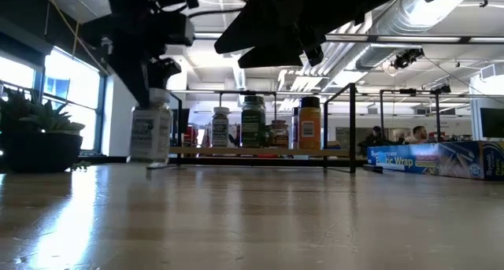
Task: Shelf spices
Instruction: Put the white seasoning bottle on the shelf align with the other white seasoning bottle
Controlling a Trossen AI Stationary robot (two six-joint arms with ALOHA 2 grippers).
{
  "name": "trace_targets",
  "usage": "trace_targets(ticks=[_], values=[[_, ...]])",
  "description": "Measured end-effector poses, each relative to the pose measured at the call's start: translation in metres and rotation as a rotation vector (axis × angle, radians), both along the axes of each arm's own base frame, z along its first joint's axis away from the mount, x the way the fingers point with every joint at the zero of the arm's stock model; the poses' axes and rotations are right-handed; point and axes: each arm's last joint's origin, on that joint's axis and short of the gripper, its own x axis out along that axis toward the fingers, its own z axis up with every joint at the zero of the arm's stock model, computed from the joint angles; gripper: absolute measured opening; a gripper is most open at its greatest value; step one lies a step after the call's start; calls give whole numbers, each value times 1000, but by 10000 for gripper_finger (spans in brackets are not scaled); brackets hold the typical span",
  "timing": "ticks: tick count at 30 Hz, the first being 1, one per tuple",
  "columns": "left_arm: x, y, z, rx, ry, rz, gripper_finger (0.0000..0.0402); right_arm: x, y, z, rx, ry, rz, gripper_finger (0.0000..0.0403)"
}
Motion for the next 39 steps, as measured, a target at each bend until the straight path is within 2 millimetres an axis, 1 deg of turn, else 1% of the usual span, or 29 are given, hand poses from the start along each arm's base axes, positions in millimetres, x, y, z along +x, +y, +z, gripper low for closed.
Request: trace_targets(ticks=[3,6,9,12,15,18,20,23,29,33,39], values=[[6,3,19,71,-39,24,196,0,0,0,-4,1,0,268],[10,13,41,122,-79,45,196,0,0,0,-7,2,-1,268],[13,37,59,168,-137,93,196,0,0,0,-8,2,-3,268],[13,68,66,210,-165,136,196,0,0,0,-8,2,-3,268],[13,100,62,206,-154,180,196,0,0,0,-5,0,-5,268],[15,127,53,193,-172,201,196,0,0,0,11,-6,-11,268],[17,140,47,199,-176,213,196,0,0,0,14,-7,-12,268],[19,153,35,192,-146,216,196,0,0,0,15,-8,-13,268],[23,167,21,192,-124,228,230,0,0,0,32,-15,-19,268],[27,170,17,207,-137,210,236,0,0,0,36,-16,-21,268],[31,173,20,268,-167,181,239,0,0,0,48,-20,-25,268]])
